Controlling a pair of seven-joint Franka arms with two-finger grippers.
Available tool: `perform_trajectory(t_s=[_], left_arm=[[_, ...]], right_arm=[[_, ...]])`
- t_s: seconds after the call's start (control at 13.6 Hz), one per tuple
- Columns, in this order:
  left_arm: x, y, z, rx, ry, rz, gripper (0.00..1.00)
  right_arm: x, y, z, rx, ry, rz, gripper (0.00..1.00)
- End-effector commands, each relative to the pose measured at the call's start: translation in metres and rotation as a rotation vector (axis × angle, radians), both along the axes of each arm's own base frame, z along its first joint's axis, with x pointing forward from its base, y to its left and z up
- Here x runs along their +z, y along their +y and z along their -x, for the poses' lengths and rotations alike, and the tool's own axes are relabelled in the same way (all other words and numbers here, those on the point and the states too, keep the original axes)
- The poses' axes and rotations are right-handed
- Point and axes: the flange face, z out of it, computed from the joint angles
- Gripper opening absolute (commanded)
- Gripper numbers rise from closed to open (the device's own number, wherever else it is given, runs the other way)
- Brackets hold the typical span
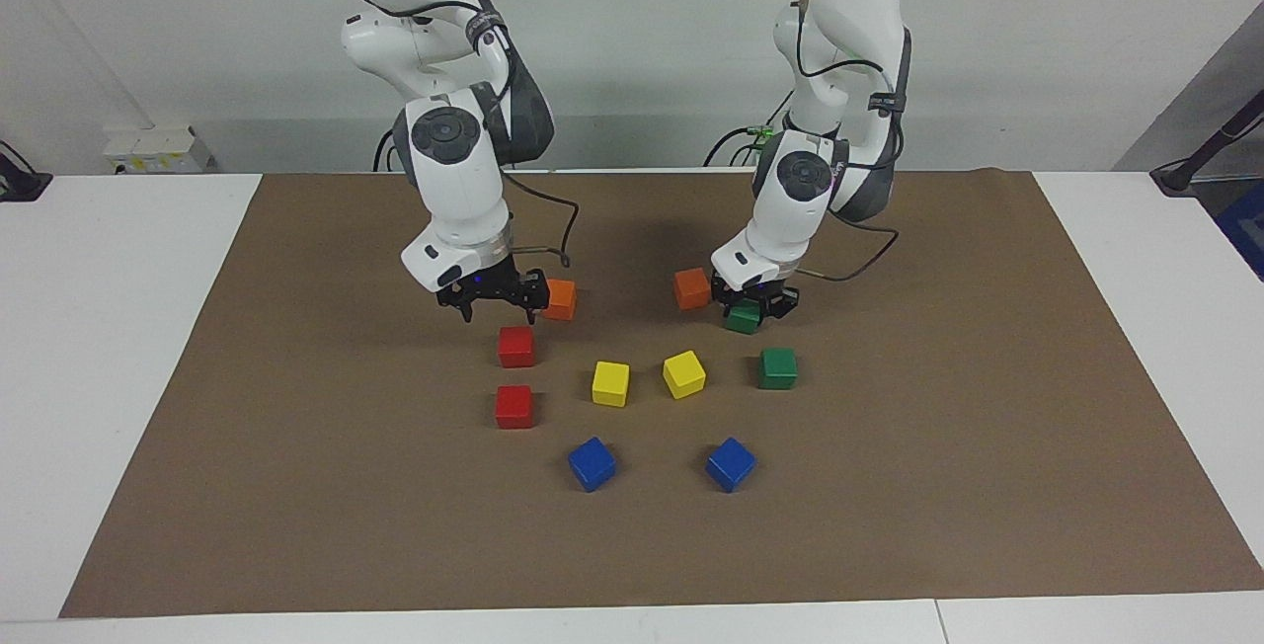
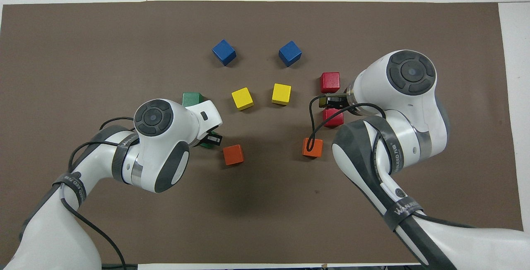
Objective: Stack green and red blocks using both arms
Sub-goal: 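Grip the green block with the left gripper while the right gripper approaches, then carry the green block outward while the right gripper grasps the red block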
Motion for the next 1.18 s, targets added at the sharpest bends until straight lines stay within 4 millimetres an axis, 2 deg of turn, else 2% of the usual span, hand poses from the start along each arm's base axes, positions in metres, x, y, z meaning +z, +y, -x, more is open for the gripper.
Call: perform_trajectory(t_s=[0.0,0.07,0.22,0.37,0.52,0.59,0.74,0.89,1.11], left_arm=[[0.054,0.032,-0.026,0.058,0.05,0.0,0.0],[0.081,0.05,-0.04,0.09,0.072,-0.002,0.0],[0.131,0.09,-0.049,0.145,0.097,-0.003,0.0],[0.16,0.133,-0.047,0.195,0.081,0.006,0.0],[0.175,0.188,-0.047,0.25,0.077,0.002,0.0],[0.179,0.22,-0.046,0.264,0.08,0.002,0.0],[0.174,0.277,-0.039,0.26,0.083,0.011,0.0],[0.161,0.31,-0.029,0.256,0.06,-0.053,0.0],[0.119,0.345,-0.016,0.269,-0.009,-0.067,0.0]], right_arm=[[-0.013,-0.01,0.014,-0.015,-0.001,-0.006,1.0],[-0.018,-0.012,0.016,-0.012,0.005,-0.004,1.0],[-0.021,-0.014,0.016,-0.013,0.001,-0.006,1.0],[-0.024,-0.013,0.018,-0.012,0.002,-0.006,1.0],[-0.028,-0.011,0.02,-0.008,0.008,-0.004,1.0],[-0.03,-0.009,0.022,-0.005,0.001,-0.006,1.0],[-0.037,-0.006,0.024,0.003,-0.02,-0.013,1.0],[-0.042,-0.005,0.022,0.006,-0.019,-0.014,1.0],[-0.047,-0.004,0.021,0.019,-0.031,-0.018,1.0]])
